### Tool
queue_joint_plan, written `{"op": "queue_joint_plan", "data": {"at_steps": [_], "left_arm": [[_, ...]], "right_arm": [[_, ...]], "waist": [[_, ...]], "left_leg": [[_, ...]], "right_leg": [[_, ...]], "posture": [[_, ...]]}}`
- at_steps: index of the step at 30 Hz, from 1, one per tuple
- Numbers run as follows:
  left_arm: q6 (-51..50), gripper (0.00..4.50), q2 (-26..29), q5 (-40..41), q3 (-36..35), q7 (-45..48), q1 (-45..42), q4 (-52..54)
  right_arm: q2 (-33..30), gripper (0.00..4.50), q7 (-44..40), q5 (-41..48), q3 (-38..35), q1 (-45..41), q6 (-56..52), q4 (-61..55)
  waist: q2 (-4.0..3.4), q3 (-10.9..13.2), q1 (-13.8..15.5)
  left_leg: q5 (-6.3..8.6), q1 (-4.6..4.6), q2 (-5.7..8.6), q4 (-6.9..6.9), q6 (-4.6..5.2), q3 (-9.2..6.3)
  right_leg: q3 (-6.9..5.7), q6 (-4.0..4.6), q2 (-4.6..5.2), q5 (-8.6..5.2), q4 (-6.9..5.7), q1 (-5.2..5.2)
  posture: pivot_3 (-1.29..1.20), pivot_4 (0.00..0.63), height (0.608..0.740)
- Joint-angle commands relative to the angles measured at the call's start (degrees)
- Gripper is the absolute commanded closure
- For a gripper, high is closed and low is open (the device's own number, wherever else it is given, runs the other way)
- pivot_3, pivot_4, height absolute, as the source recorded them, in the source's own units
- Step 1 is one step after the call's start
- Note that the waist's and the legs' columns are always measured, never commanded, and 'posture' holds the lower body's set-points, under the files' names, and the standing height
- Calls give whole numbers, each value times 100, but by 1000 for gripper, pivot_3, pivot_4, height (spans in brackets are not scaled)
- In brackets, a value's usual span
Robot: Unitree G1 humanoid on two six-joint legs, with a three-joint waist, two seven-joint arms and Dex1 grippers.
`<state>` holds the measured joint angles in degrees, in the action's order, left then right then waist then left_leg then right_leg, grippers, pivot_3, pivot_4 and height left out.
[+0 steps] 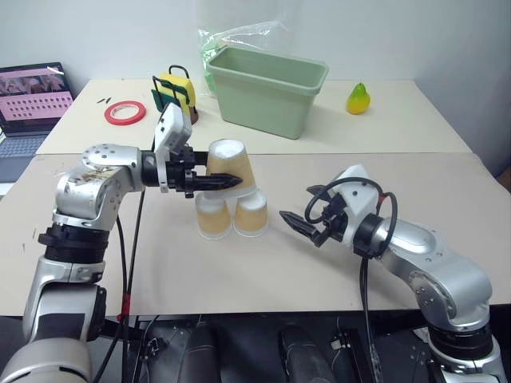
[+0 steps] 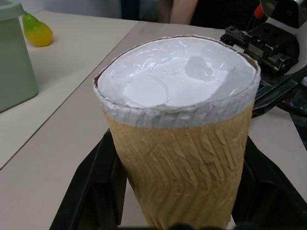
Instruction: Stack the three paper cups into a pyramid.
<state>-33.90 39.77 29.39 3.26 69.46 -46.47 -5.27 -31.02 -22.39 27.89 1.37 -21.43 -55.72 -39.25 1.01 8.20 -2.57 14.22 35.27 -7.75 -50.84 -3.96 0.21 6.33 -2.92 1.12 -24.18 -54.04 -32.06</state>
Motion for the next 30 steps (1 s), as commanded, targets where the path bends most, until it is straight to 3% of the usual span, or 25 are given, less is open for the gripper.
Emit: {"op": "queue_joint_plan", "data": {"at_steps": [1,8,9,11,14,30], "left_arm": [[81,1863,31,4,-96,29,16,260],[55,1863,16,14,-96,36,38,281],[49,1433,14,27,-95,49,47,293],[59,1179,14,24,-87,61,70,298],[133,114,-8,-43,-81,4,82,290],[38,53,-5,10,-237,-160,-289,250]], "right_arm": [[-32,0,40,9,-180,-54,32,-123],[-28,0,46,-13,-148,-62,35,-112],[-22,0,49,-12,-152,-64,35,-112],[-13,0,56,-19,-148,-67,41,-110],[-6,0,61,-31,-145,-71,57,-100],[7,0,6,-52,-89,-72,119,-29]], "waist": [[0,0,1],[0,0,-1],[0,0,-1],[0,0,-2],[0,0,-1],[0,0,-2]], "left_leg": [[0,0,0,0,0,0],[0,0,0,0,0,0],[0,0,0,0,0,0],[0,0,0,0,0,0],[0,0,0,0,0,0],[0,0,0,-1,0,-1]], "right_leg": [[0,0,0,0,0,0],[0,0,0,0,0,0],[0,0,0,0,0,0],[0,0,0,0,0,0],[-1,0,0,0,0,1],[-2,0,0,0,0,2]], "posture": [[0,150,645],[0,150,645],[0,150,645],[0,150,645],[0,150,645],[0,150,645]]}}
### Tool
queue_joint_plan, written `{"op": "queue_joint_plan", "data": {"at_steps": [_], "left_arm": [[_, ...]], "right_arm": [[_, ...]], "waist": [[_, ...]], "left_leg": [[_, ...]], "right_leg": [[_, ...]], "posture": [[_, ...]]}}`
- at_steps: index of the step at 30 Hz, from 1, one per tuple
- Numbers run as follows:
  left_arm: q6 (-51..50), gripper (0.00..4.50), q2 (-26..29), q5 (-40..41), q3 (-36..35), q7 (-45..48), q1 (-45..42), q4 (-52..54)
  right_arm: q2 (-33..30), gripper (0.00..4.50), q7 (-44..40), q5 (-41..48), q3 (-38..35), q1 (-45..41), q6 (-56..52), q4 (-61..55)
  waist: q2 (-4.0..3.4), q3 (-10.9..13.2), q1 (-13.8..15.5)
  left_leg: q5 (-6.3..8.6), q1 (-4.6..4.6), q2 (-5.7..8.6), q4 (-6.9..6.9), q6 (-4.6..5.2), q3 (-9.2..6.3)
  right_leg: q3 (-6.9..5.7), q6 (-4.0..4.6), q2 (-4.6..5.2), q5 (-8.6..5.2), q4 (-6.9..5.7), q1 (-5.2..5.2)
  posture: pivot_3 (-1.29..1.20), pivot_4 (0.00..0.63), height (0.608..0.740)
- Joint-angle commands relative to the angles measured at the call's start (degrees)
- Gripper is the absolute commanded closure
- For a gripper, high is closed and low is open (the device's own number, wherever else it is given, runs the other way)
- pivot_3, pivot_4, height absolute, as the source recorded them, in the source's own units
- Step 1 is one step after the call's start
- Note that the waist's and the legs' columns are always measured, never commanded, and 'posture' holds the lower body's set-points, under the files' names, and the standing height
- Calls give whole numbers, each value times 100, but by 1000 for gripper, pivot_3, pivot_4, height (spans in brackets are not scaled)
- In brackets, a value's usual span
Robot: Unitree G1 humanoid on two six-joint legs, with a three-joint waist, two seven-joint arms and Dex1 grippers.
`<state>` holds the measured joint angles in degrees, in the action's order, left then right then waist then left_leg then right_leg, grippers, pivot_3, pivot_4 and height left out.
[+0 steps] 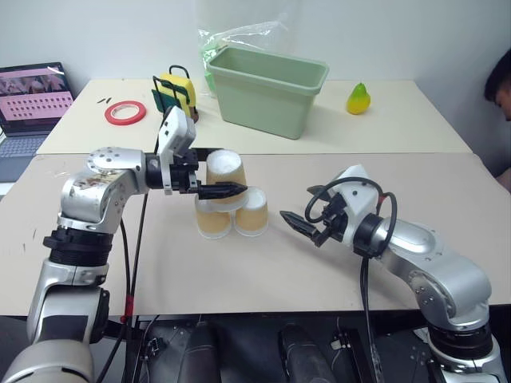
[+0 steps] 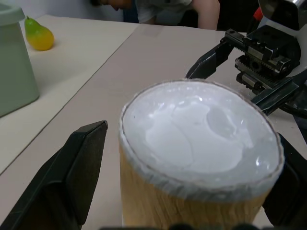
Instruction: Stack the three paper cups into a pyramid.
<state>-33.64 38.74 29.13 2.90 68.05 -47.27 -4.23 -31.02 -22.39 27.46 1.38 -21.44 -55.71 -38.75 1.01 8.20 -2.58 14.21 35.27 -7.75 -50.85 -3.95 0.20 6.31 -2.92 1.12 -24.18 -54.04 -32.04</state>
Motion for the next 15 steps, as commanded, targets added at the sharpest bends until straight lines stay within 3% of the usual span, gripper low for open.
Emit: {"op": "queue_joint_plan", "data": {"at_steps": [1,15], "left_arm": [[-21,53,105,55,-216,-22,-245,155],[-335,53,-1,315,-491,-284,-637,332]], "right_arm": [[5,0,-1,-12,-88,-73,126,-69],[9,0,-111,-74,-9,-162,256,115]], "waist": [[0,0,-2],[0,0,0]], "left_leg": [[0,0,0,0,0,0],[0,0,0,0,0,-1]], "right_leg": [[0,0,0,0,0,0],[-1,0,0,0,-1,1]], "posture": [[0,150,645],[0,150,645]]}}
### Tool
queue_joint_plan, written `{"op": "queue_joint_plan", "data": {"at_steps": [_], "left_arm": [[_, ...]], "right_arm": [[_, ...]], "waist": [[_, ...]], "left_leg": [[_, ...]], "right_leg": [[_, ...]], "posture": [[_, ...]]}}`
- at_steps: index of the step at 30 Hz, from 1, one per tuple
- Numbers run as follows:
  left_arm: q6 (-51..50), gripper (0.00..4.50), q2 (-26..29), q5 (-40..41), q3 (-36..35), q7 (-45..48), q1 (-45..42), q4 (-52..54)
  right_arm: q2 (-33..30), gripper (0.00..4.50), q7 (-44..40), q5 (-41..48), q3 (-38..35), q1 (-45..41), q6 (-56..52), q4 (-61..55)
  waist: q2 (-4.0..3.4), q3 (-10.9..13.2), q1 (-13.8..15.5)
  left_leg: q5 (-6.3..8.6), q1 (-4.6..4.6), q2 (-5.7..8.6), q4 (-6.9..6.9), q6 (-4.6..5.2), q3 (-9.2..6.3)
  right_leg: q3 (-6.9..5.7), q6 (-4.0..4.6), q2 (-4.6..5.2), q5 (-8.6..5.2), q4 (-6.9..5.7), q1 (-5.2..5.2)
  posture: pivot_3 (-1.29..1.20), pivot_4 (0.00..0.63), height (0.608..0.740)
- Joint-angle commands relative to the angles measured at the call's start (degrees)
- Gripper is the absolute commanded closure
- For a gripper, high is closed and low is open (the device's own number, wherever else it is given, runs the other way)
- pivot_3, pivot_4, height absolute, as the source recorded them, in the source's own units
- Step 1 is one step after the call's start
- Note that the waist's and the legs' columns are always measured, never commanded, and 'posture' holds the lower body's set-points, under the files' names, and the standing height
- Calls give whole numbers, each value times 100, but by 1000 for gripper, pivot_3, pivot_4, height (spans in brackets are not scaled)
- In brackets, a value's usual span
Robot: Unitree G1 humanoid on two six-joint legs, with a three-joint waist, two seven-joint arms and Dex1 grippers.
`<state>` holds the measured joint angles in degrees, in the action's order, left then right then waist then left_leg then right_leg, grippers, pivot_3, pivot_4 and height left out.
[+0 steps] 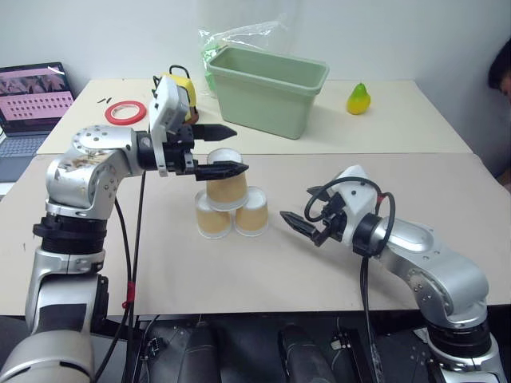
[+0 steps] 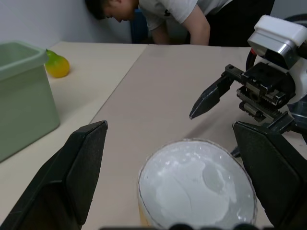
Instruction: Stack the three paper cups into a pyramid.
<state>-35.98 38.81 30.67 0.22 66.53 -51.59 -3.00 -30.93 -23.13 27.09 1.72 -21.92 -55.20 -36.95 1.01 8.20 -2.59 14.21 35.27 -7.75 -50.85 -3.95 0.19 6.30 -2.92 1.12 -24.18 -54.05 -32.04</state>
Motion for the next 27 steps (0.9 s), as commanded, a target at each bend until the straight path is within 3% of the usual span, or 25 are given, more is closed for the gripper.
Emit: {"op": "queue_joint_plan", "data": {"at_steps": [1,8,12,14,19,23,27], "left_arm": [[-188,53,-36,241,-285,-206,-238,240],[-440,53,-136,452,-657,-806,-301,325],[-574,53,-361,571,-1395,-1984,-363,300],[-272,53,-408,212,-1740,-2786,-209,115],[204,53,-550,-533,-2434,-4481,564,172],[579,53,-683,-875,-2855,-5213,1492,331],[945,53,-946,-1193,-3179,-5869,2346,317]], "right_arm": [[-12,0,-58,-41,-46,-120,219,-44],[-106,0,-253,-83,-20,-197,330,122],[-215,0,-468,-199,35,-280,488,382],[-272,0,-509,-325,59,-344,584,625],[-441,0,-261,-935,141,-623,728,1525],[-404,0,-75,-1442,291,-985,965,2213],[-141,0,617,-2209,490,-1229,1270,3152]], "waist": [[0,0,1],[0,0,-7],[0,0,-4],[0,0,-10],[-1,-1,-21],[0,0,0],[4,0,13]], "left_leg": [[0,0,0,0,0,0],[0,0,0,-1,0,-1],[-1,0,0,-1,1,-1],[-1,-1,0,-2,1,-2],[-2,-6,3,-2,3,-1],[-2,-2,3,-3,3,-1],[-2,-1,3,-6,2,-2]], "right_leg": [[0,0,0,0,0,0],[0,0,0,0,0,1],[0,0,0,1,-2,1],[0,-1,0,1,-2,2],[4,-1,0,2,-5,5],[2,0,0,3,-8,-2],[1,0,1,3,-8,1]], "posture": [[0,150,645],[0,150,645],[0,150,645],[0,150,645],[0,150,645],[0,150,645],[0,150,645]]}}
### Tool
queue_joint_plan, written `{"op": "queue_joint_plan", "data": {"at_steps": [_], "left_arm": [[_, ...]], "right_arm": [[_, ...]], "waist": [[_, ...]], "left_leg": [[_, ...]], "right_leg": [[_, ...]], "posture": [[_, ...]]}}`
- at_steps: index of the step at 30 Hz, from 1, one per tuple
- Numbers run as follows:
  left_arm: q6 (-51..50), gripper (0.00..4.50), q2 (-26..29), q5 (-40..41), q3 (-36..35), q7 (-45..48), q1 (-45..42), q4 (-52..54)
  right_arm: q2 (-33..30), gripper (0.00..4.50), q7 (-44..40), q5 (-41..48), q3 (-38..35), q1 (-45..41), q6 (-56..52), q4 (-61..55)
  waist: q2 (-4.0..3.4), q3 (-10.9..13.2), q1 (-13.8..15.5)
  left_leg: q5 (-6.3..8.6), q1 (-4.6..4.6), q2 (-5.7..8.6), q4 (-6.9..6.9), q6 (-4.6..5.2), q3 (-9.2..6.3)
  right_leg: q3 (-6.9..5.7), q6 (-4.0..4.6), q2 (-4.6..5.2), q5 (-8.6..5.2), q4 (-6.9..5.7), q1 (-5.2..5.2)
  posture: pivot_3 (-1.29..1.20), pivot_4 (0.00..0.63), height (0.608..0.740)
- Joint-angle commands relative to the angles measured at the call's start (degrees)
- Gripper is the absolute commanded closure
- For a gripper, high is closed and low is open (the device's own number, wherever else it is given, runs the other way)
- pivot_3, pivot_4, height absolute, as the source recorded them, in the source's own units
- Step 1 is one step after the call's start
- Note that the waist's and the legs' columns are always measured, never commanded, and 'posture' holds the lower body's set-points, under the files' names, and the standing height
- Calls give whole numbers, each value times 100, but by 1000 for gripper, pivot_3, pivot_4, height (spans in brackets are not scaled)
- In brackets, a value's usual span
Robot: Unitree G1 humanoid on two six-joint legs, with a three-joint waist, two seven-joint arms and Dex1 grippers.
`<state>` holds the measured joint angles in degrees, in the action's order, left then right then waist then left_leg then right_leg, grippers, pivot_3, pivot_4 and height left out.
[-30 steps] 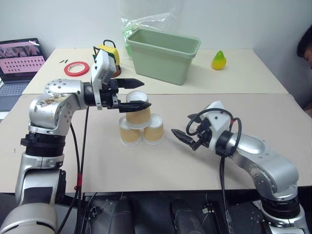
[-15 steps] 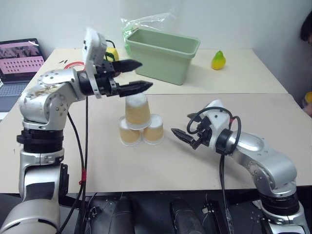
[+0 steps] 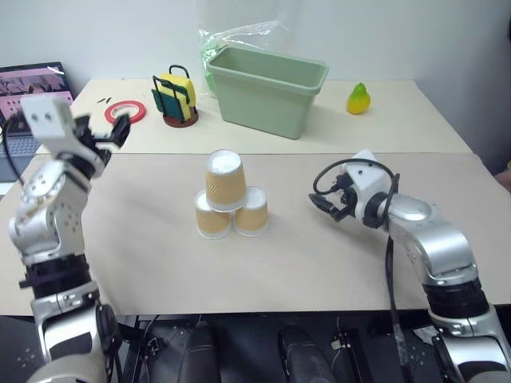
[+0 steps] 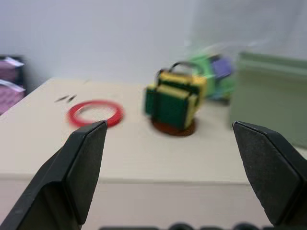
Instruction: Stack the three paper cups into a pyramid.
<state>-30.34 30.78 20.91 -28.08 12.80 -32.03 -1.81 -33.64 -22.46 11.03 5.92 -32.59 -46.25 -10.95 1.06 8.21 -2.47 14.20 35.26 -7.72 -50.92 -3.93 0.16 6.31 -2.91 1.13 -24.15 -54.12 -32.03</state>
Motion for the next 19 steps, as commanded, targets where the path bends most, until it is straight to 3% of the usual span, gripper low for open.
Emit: {"op": "queue_joint_plan", "data": {"at_steps": [1,8,19], "left_arm": [[448,53,-238,-264,-403,-641,584,221],[819,53,-889,-339,-631,-1368,1238,187],[1483,53,-1118,-292,-570,-1558,1383,-343]], "right_arm": [[251,0,804,-789,83,-178,486,805],[1273,0,1956,-882,-729,-207,826,1638],[1373,0,2132,-1081,-961,25,1310,2071]], "waist": [[0,0,11],[3,-3,42],[1,-6,12]], "left_leg": [[0,1,1,-1,0,1],[0,9,1,-20,0,-3],[1,7,2,-36,-1,-1]], "right_leg": [[2,0,1,0,0,-1],[-2,-1,1,2,-21,-6],[2,-1,1,0,-43,-9]], "posture": [[0,150,645],[0,150,645],[0,150,645]]}}
